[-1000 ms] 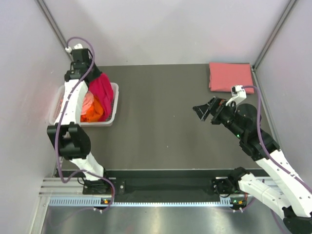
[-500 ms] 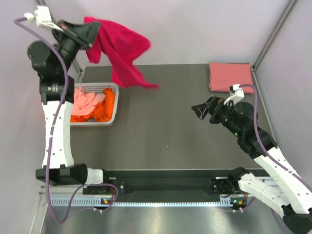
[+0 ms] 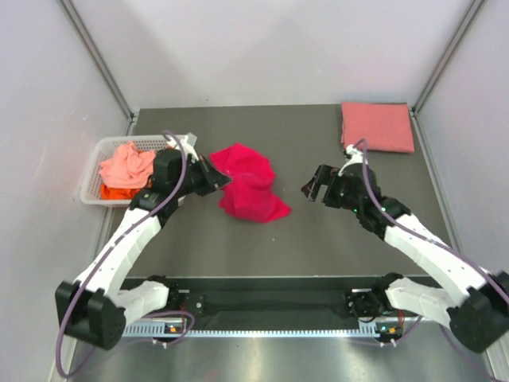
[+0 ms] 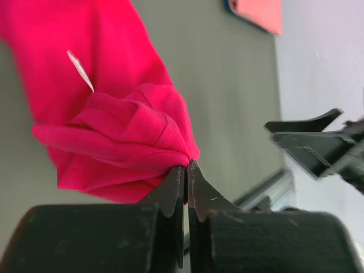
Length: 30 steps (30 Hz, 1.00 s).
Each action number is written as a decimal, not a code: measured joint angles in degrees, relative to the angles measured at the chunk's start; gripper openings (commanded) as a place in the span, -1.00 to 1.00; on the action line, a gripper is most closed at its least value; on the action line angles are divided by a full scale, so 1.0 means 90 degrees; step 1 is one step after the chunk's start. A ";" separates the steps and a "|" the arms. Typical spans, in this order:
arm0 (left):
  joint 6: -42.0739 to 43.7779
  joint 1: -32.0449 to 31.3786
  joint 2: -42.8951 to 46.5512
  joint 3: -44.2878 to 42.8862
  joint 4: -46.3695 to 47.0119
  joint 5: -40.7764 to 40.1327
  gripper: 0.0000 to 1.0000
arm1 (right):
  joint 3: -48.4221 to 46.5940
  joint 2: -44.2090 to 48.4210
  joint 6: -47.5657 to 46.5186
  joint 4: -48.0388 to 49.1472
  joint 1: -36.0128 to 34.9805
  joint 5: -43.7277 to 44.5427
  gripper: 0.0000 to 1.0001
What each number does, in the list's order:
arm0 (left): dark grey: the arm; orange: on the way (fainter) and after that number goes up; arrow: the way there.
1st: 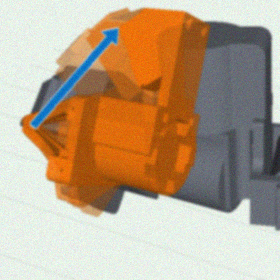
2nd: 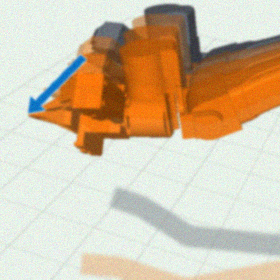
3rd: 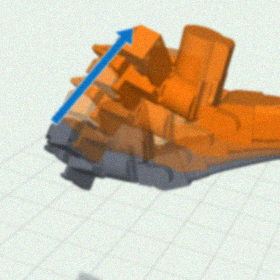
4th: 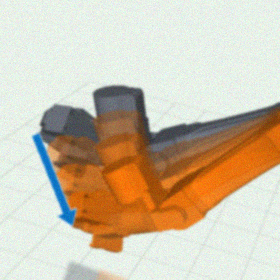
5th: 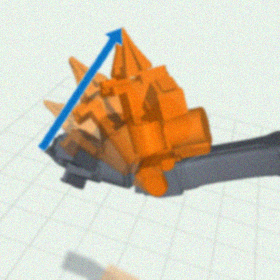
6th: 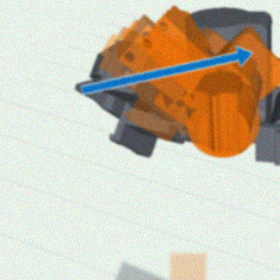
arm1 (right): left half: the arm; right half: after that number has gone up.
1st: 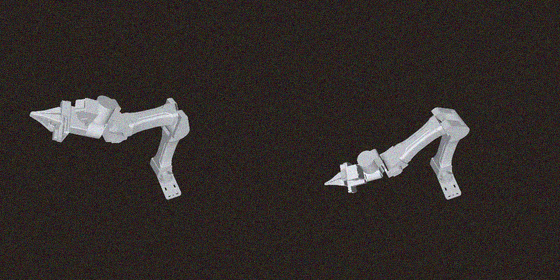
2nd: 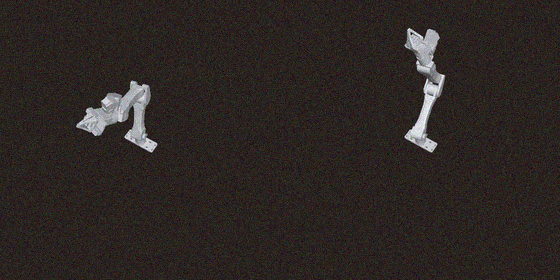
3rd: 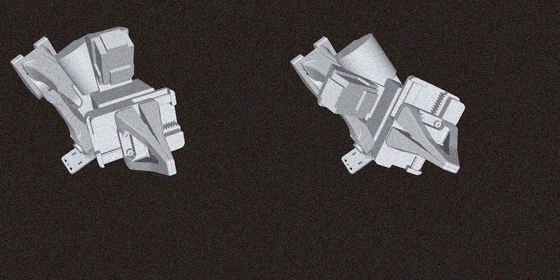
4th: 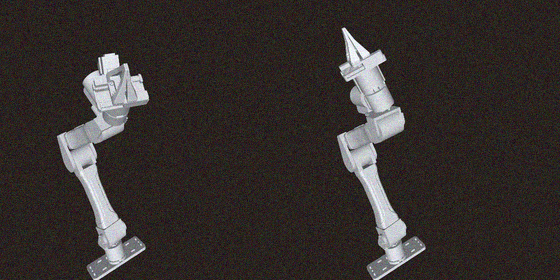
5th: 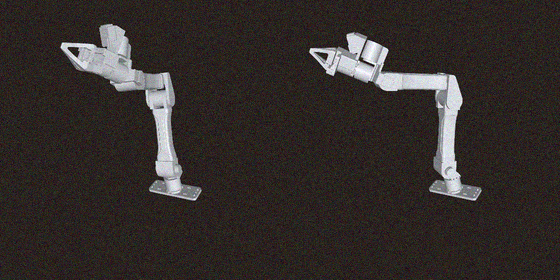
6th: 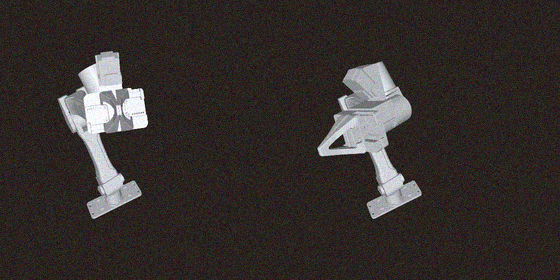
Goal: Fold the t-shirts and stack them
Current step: Move the tshirt to the center of the board, then flatten the tshirt out
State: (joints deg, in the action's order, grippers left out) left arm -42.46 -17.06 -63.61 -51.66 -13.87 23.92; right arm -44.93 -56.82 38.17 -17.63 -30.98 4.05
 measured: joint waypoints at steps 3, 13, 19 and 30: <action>0.0248 0.0010 0.0833 -0.0002 -0.0729 -0.0848 -1.00 | 0.0253 -0.0838 0.0104 0.0486 -0.0007 -0.0194 0.68; 0.0546 0.0015 0.2127 0.0389 -0.1741 -0.2314 -1.00 | -0.0112 -0.3514 0.0510 0.1965 -0.0763 -0.0483 0.28; 0.0546 0.0015 0.1974 0.0767 -0.1970 -0.2455 -1.00 | -0.0238 -0.3973 0.0522 0.2487 -0.1559 -0.0469 0.25; 0.0576 0.0015 0.1860 0.0770 -0.1967 -0.2506 -1.00 | -0.0537 -0.4697 0.0495 0.2618 -0.2001 -0.0187 0.01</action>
State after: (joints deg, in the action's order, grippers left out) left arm -37.28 -16.93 -46.87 -44.73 -31.57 1.37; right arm -49.76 -99.09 42.63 5.93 -48.99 2.37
